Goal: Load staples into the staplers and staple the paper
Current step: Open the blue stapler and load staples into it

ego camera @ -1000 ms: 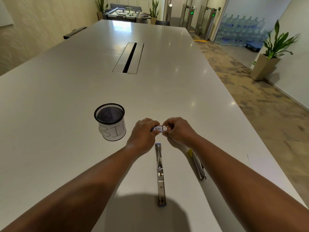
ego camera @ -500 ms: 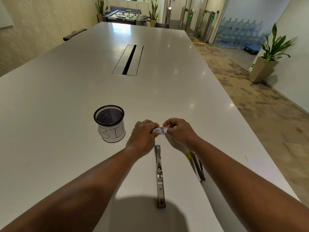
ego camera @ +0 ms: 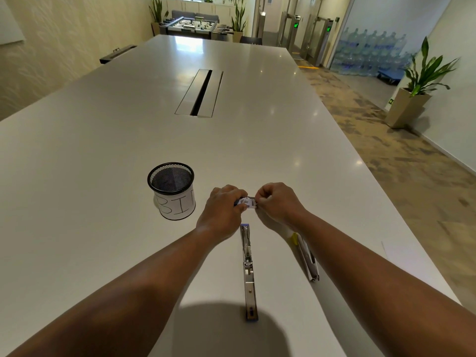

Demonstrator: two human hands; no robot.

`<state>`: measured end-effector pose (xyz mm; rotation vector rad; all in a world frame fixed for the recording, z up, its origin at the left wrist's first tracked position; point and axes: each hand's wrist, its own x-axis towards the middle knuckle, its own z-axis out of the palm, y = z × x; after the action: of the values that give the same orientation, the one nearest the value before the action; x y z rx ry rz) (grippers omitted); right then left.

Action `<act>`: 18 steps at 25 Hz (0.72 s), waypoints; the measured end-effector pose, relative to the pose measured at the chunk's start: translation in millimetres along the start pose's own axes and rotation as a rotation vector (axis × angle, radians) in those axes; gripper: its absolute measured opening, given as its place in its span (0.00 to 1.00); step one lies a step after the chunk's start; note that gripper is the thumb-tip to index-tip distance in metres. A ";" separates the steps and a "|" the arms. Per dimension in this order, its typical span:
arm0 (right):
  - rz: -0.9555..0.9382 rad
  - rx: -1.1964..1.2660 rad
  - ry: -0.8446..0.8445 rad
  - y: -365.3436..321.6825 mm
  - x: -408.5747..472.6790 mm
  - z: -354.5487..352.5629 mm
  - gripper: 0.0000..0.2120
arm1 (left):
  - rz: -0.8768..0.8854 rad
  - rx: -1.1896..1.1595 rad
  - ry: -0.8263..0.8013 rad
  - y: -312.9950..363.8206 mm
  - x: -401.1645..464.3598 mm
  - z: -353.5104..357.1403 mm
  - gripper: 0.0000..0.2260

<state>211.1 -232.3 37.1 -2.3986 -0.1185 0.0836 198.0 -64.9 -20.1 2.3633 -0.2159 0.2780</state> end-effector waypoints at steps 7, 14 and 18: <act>0.100 0.055 -0.011 -1.5 4.0 -1.2 0.16 | -0.007 -0.027 -0.008 -1.1 0.8 0.3 0.11; 0.174 0.076 0.016 -5.2 7.6 2.5 0.12 | -0.001 -0.027 0.006 -1.6 0.2 0.5 0.13; 0.154 0.201 -0.078 2.0 2.7 -4.3 0.10 | -0.004 -0.034 0.006 -1.1 0.2 0.2 0.12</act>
<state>214.3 -236.3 38.8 -2.2013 0.0374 0.2495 198.5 -64.3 -20.9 2.3291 -0.2109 0.2772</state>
